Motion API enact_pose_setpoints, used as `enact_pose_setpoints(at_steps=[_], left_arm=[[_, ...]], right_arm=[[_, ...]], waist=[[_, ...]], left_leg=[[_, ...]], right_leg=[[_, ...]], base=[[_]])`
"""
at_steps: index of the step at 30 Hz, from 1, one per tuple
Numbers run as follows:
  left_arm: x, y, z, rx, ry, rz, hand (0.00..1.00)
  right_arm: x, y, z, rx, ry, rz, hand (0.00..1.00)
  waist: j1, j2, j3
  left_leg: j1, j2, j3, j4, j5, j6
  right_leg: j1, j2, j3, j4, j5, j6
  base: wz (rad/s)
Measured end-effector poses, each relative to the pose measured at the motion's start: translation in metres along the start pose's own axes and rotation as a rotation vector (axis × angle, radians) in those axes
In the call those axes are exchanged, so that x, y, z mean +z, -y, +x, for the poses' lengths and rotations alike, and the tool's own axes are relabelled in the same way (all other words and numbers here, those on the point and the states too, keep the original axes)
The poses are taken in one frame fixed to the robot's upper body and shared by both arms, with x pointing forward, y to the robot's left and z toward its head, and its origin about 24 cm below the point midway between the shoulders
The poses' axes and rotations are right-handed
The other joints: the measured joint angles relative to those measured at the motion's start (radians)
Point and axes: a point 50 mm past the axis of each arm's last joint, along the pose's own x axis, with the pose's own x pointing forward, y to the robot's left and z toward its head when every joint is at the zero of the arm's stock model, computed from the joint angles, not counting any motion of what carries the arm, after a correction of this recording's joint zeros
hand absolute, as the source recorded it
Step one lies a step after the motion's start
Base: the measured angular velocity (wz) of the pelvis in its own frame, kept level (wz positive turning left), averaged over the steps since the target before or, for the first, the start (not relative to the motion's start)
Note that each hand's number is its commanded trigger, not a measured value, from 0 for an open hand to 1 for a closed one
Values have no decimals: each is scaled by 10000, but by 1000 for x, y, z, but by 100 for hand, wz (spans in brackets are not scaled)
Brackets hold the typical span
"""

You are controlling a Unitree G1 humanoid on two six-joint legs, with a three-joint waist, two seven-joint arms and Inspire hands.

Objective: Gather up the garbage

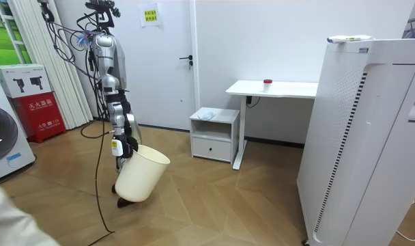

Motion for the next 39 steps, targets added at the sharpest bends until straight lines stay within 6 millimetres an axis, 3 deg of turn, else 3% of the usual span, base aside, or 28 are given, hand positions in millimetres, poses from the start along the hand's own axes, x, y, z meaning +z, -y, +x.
enact_pose_setpoints(at_steps=[14,16,19,20,22,24,26,29,31,32,34,35,36,37,38,39], left_arm=[[-5,0,0,-2,-183,148,0],[-7,-1,0,18,-309,136,0],[-14,-1,-1,11,-707,196,0],[-15,-2,-1,1,-769,207,0],[-22,-1,-2,-92,-1033,221,0],[-27,-1,-2,-88,-1169,196,0],[-29,0,-3,-99,-1188,197,0],[-36,-2,-4,-60,-1314,210,0],[-39,-1,-5,-91,-1312,220,0],[-40,-1,-5,-85,-1283,218,0],[-34,1,-4,-119,-856,210,0],[-33,1,-4,-117,-787,200,0],[-32,0,-4,-85,-725,185,0],[-27,-3,-3,-22,-608,179,0],[-26,-4,-3,12,-555,173,0],[-30,-2,-4,-36,-632,101,0]], right_arm=[[-1,1,0,103,-24,-62,100],[0,-1,0,207,-98,-130,100],[-2,2,0,208,-225,-217,100],[-2,3,0,183,-268,-276,100],[2,8,0,22,-249,-745,100],[6,9,0,9,-88,-1045,100],[8,11,0,-139,-10,-1144,100],[5,16,0,-369,-53,-1303,100],[4,17,0,-459,0,-1636,100],[4,17,0,-461,19,-1662,100],[5,21,0,-483,125,-1703,100],[4,22,0,-521,127,-1793,100],[6,19,0,-476,199,-1975,100],[9,13,0,-362,318,-2161,100],[10,10,0,-301,390,-2273,100],[14,11,-1,-344,513,-2366,100]], waist=[[89,-39,76],[196,-126,139],[226,-177,125],[212,-241,143],[224,-117,131],[261,-121,122],[264,-135,122],[263,-126,135],[267,-228,89],[250,-274,64],[207,-372,25],[208,-413,1],[152,-384,-36],[134,-472,174],[185,-515,309],[437,-531,328]], left_leg=[[-51,93,0,283,-127,-149],[-95,98,7,704,-239,-204],[-926,281,-21,2862,-766,-424],[-1158,324,-22,3385,-789,-425],[-2140,628,-44,5571,-766,-437],[-2631,589,-262,6003,-832,-417],[-3242,540,-280,5611,-839,-405],[-4106,299,-366,3793,-509,-434],[-4346,95,-313,2721,1004,-302],[-4344,28,-263,2491,1268,-274],[-4345,-308,-28,2100,1579,-97],[-4348,-343,95,2098,1594,41],[-4332,-386,245,2385,1499,343],[-4563,-382,333,3305,1398,402],[-4899,-300,397,4202,1398,412],[-5350,-248,525,4564,1145,269]], right_leg=[[38,44,-216,80,-30,-58],[-28,29,-109,465,-208,-91],[-187,26,-290,1300,-686,-204],[-192,28,-294,1409,-745,-231],[-140,192,-239,1852,-1020,-357],[-81,236,-152,2119,-1181,-416],[-89,229,-80,2127,-1225,-435],[122,195,-76,2112,-1473,-429],[362,12,51,2098,-1721,-298],[382,-65,73,2084,-1779,-249],[450,-400,230,1872,-1876,-75],[484,-469,291,1778,-1895,-40],[587,-556,450,1556,-1898,37],[830,-666,489,1288,-1846,141],[1054,-694,661,1157,-1834,159],[1345,-669,986,1020,-1837,187]], base=[[3],[-12],[8],[0],[-2],[-8],[-12],[-5],[-7],[13],[21],[6],[0],[-9],[-42],[-48]])
